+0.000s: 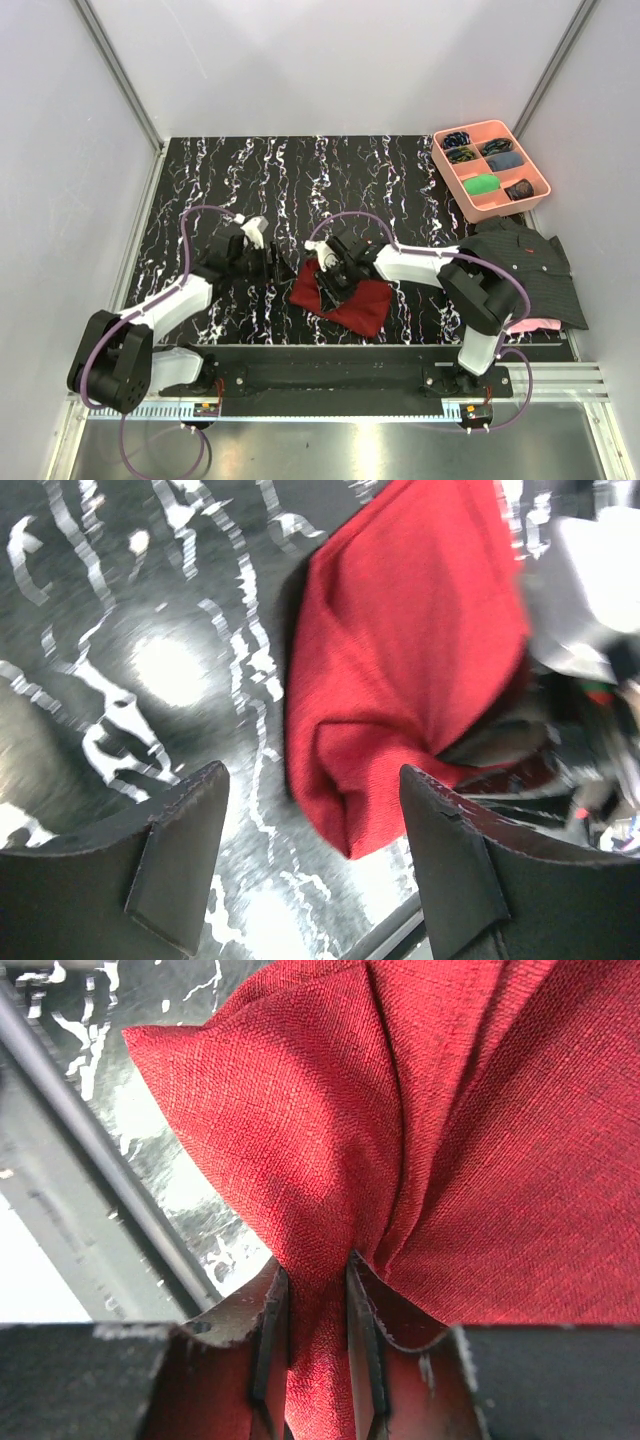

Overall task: Fold the napkin, place the utensils inside, and roll it up
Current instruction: Roll the napkin at the center of the board.

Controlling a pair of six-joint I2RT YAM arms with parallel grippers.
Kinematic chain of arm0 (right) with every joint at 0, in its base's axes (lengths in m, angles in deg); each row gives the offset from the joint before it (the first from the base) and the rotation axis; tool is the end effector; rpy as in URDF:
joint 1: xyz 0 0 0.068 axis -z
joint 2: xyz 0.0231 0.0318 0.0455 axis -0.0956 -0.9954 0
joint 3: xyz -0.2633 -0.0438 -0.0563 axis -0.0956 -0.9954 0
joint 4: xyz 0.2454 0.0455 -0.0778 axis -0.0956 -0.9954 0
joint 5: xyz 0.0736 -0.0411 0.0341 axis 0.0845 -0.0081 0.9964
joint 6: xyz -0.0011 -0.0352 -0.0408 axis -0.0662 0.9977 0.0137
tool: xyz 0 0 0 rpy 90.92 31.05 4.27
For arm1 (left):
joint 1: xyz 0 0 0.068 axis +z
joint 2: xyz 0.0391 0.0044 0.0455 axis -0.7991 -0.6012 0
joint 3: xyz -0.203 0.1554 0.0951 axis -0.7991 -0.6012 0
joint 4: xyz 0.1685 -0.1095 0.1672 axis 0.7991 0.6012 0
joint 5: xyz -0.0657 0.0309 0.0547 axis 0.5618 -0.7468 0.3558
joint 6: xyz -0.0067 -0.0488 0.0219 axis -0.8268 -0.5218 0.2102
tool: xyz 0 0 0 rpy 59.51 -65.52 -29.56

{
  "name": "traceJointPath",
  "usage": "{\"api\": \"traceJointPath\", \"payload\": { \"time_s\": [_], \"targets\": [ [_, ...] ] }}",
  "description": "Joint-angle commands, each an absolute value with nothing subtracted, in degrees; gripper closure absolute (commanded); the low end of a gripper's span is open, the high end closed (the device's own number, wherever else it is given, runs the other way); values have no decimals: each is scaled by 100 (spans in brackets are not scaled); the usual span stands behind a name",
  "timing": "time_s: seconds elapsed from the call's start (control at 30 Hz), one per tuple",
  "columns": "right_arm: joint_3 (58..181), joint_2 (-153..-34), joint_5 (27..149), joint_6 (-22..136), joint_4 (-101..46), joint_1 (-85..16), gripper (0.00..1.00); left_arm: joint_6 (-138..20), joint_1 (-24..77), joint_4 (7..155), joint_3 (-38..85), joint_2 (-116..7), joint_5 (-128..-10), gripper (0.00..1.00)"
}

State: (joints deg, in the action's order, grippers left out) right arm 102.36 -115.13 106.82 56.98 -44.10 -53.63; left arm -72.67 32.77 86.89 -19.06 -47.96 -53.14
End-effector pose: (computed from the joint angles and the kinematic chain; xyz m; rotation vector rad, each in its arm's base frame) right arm 0.2189 0.2678 0.1487 -1.1325 2.5401 0.8940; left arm 0.2119 -0.0936 0.1788 0.1118 2.4074 -0.8719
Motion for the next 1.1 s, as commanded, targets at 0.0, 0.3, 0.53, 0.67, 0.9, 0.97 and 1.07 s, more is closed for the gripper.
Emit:
{"api": "traceJointPath", "payload": {
  "time_s": [0.0, 0.3, 0.53, 0.67, 0.9, 0.97, 1.07],
  "targets": [
    [10180, -11779, 11916, 5900, -4620, -4962, 71, -7369, 3213, 7438, -2049, -4752, -4669, 28],
    [10470, -12482, 13174, 6014, -4603, -4232, 72, -7466, 2914, 6541, -2208, -5209, -4062, 30],
    [10646, -12947, 13764, 6067, -4612, -3845, 72, -7422, 2765, 6365, -2190, -5631, -3921, 32],
    [10751, -13158, 13992, 6067, -4603, -3774, 72, -7457, 2712, 6129, -2146, -5877, -3833, 34],
    [10831, -13449, 14326, 6050, -4603, -3651, 72, -7580, 2642, 5689, -2146, -6237, -3578, 44],
    [10848, -13475, 14361, 6059, -4603, -3607, 71, -7607, 2633, 5592, -2146, -6317, -3482, 50],
    [10892, -13510, 14370, 6050, -4603, -3572, 71, -7624, 2624, 5521, -2120, -6501, -3420, 59]
  ]
}}
